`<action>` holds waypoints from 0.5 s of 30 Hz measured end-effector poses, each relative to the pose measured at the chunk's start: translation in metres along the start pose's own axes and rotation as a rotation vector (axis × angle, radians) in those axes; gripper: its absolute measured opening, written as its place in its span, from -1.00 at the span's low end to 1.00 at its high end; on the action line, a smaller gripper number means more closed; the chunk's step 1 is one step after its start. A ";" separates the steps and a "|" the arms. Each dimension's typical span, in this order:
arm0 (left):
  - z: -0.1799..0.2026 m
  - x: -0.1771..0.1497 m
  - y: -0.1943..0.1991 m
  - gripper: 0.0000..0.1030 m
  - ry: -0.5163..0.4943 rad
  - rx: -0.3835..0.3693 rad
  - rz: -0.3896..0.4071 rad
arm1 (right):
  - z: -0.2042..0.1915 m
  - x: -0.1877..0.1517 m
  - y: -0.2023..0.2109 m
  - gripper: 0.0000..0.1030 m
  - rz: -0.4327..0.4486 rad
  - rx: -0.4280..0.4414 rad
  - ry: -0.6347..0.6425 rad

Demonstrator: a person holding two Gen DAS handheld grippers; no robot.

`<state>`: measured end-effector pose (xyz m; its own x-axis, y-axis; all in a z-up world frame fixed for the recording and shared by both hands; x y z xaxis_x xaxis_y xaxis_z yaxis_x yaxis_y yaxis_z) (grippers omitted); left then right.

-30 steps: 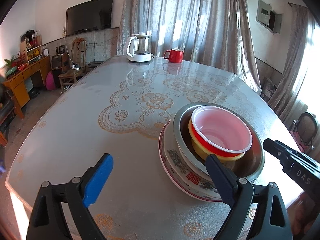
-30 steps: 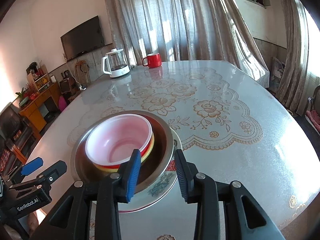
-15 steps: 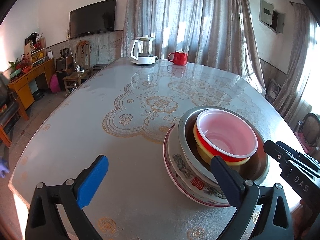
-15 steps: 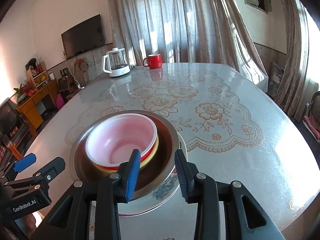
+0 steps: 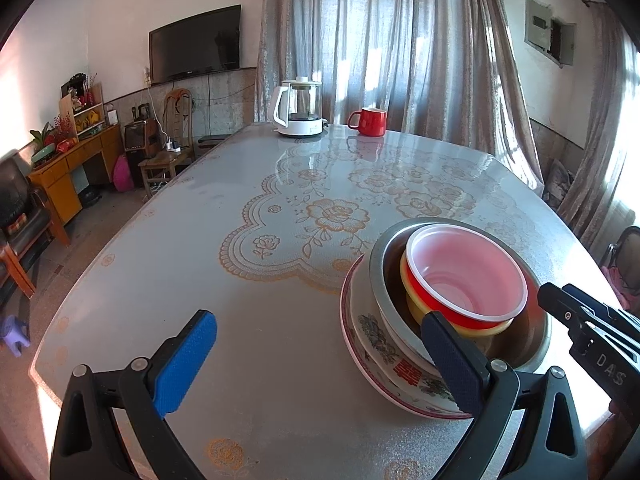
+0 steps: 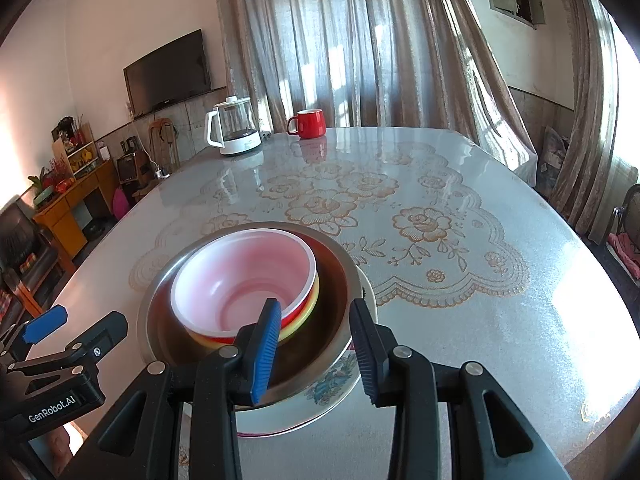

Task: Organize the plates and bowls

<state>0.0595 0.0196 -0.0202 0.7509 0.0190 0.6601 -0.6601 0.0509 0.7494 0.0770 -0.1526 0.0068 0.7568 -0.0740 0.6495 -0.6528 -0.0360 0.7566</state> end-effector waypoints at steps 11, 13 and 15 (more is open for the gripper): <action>-0.001 0.002 0.001 0.99 -0.001 -0.003 0.007 | -0.003 0.001 0.002 -0.32 0.005 0.003 0.010; 0.000 0.002 0.002 0.99 -0.004 -0.001 0.006 | -0.002 0.001 0.002 -0.32 0.005 0.005 0.010; 0.000 0.002 0.002 0.99 -0.003 -0.003 0.005 | -0.003 0.001 0.003 -0.32 0.006 0.005 0.009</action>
<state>0.0593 0.0199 -0.0177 0.7474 0.0159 0.6641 -0.6639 0.0542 0.7459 0.0756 -0.1502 0.0100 0.7530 -0.0652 0.6548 -0.6577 -0.0401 0.7522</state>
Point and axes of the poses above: each gripper's, at about its wrist camera, not at the fingertips, and y roughly against the way its jaws point, z to its right, x to its top, the point moved 7 cm from there along -y, roughly the way its jaws point, and after that the axes turned 9 degrees about -z, right-handed, at the moved point
